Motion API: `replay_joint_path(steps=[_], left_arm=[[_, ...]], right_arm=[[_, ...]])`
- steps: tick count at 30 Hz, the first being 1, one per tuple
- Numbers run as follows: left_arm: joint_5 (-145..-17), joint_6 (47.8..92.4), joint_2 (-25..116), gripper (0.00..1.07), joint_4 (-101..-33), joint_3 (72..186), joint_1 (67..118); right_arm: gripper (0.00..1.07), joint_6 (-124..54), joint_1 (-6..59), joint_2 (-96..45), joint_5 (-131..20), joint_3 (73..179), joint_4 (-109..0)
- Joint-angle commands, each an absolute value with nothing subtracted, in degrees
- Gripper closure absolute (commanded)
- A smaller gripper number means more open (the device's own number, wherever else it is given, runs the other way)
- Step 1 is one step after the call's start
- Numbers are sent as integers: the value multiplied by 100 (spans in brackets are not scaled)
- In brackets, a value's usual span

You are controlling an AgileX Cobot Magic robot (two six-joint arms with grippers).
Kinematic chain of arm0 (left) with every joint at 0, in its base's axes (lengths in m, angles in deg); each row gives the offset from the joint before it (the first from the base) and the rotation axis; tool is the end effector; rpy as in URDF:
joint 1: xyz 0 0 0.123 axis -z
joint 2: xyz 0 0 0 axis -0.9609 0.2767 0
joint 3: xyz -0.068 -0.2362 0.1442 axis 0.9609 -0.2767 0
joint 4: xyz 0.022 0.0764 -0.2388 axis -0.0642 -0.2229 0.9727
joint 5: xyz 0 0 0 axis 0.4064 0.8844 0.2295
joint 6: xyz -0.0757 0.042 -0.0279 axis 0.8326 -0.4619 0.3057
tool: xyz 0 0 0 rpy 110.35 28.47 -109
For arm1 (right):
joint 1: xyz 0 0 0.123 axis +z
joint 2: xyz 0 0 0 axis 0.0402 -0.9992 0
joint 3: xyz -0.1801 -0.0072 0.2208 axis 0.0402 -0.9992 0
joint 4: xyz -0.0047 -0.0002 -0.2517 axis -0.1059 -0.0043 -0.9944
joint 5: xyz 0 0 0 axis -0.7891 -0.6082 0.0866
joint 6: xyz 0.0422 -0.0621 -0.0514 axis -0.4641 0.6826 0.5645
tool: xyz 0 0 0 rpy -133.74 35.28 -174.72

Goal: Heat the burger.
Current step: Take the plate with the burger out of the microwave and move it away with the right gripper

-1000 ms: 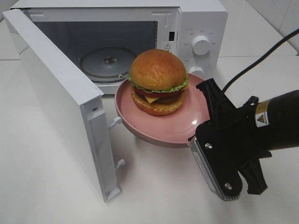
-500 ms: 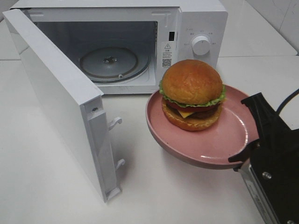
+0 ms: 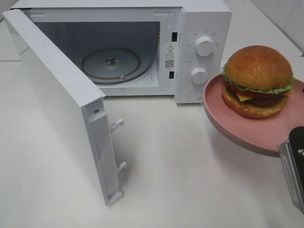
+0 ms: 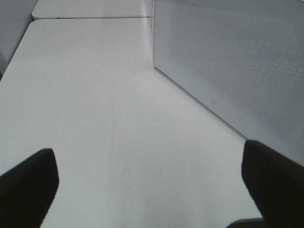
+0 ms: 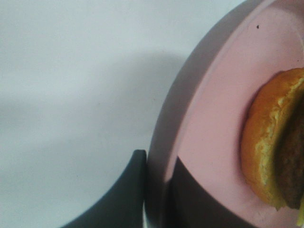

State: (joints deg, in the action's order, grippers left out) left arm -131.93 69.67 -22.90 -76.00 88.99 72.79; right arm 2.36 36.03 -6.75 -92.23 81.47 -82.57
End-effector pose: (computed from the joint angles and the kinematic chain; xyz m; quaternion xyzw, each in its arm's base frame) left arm -0.0096 -0.0081 0.2820 0.0262 0.8508 -0.0243 0.5242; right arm 0.1268 0.0707 0.2237 -0.7116 0.6097 -0.1953 0.2892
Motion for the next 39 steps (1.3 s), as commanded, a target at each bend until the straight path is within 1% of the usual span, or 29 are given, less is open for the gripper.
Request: replay_joint_path(steps=[1,2,5,11,13,16,18,21,23,24,26,27,29,34,36,37,39], left_arm=[[-13113,6967,-2376,8,-7583,8876,7262],[-13113,6967,-2376,8,-7583,8876,7262],[-13113,6967,-2376,8,-7583,8876,7262],[-13113,6967,-2376,8,-7583,8876,7262],[-13113,6967,-2376,8,-7583,8876,7262],[-13113,6967,-2376,8,-7583,8876,7262],[-13113,6967,-2376,8,-7583,8876,7262],[-13113,6967,-2376,8,-7583,8876,7262],[-13113,6967,-2376,8,-7583,8876,7262],[-13113,6967,-2376,8,-7583,8876,7262],[-13113,6967,-2376,8,-7583,8876,7262],[-13113,6967,-2376,8,-7583,8876,7262],[-13113,6967,-2376,8,-7583,8876,7262],[-13113,6967,-2376,8,-7583,8876,7262],[-13113,6967,-2376,8,-7583,8876,7262],[-13113,6967,-2376,8,-7583,8876,7262],[-13113,6967,-2376,8,-7583,8876,7262]], right_arm=[[107,-245,3580,-594,-9040,8187,-8761],[107,-658,3580,-594,-9137,8187,-9007],[107,-1064,3580,-594,-9349,8187,-9242],[107,-1804,3580,-594,-9779,8187,-9431],[107,-2703,3580,-594,-10060,8187,-9718],[107,-2904,3580,-594,-10105,8187,-9792],[107,-3723,3580,-606,-10438,8187,-10039],[107,-3906,3580,-606,-10518,8187,-10113],[107,-4462,3580,-606,-10776,8187,-10342],[107,-4462,3580,-606,-10776,8187,-10342],[107,-5344,3580,-640,-11068,8187,-10480],[107,-5344,3580,-640,-11068,8187,-10480],[107,-5952,3580,-812,-11291,8187,-10577],[107,-6341,3580,-1127,-11435,8187,-10594],[107,-6897,3580,-1631,-11423,8187,-10594],[107,-6897,3580,-1631,-11423,8187,-10594],[107,-7441,3580,-2021,-11417,8192,-10663]])
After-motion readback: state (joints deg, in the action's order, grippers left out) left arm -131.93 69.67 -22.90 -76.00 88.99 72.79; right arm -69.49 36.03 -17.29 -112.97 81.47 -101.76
